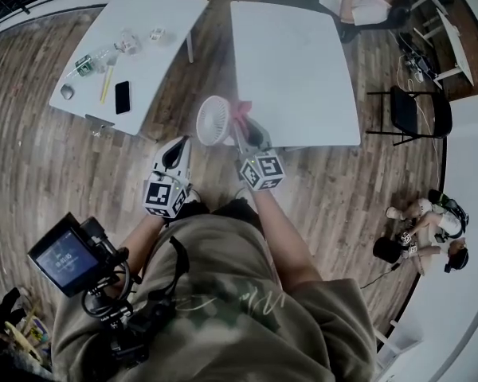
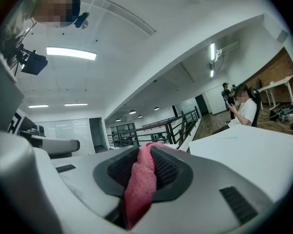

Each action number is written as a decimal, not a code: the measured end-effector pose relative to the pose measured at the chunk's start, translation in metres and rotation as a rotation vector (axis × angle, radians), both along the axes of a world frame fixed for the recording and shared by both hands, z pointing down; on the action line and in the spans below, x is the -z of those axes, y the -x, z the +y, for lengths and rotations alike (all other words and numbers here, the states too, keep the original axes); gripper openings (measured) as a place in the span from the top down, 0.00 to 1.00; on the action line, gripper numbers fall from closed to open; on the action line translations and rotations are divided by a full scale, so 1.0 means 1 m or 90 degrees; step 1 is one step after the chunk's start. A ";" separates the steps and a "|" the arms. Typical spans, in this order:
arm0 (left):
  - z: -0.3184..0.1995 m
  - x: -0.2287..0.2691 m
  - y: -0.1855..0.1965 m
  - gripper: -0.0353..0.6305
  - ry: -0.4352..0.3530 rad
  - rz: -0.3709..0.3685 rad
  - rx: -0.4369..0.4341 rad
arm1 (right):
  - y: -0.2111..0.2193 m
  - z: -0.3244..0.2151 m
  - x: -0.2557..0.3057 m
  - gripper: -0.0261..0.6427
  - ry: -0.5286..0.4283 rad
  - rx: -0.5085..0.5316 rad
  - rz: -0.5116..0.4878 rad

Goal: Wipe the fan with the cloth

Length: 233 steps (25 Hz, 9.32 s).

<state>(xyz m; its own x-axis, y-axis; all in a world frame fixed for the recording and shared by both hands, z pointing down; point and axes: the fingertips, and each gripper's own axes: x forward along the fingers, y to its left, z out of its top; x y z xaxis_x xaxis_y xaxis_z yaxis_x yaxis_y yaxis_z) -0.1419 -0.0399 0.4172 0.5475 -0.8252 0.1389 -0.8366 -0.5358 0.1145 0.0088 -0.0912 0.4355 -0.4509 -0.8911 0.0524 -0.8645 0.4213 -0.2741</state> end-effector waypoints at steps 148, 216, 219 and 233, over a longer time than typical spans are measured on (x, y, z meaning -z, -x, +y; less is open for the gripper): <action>-0.026 -0.019 -0.098 0.92 -0.007 -0.015 0.090 | -0.010 -0.008 -0.103 0.81 0.072 0.129 0.052; -0.012 -0.021 -0.094 0.92 0.004 -0.001 0.109 | -0.025 -0.005 -0.145 0.82 0.122 0.068 0.128; -0.014 -0.025 -0.100 0.92 0.016 -0.003 0.107 | -0.023 -0.006 -0.146 0.82 0.124 0.076 0.134; -0.017 -0.025 -0.103 0.92 0.012 0.007 0.124 | -0.024 -0.007 -0.146 0.83 0.131 0.059 0.110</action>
<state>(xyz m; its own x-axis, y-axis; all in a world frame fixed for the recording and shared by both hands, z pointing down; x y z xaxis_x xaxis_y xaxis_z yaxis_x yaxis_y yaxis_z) -0.0392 -0.0573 0.4425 0.3786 -0.9133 0.1500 -0.9232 -0.3609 0.1325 0.0333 -0.0977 0.5816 -0.4980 -0.8097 0.3103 -0.8665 0.4510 -0.2139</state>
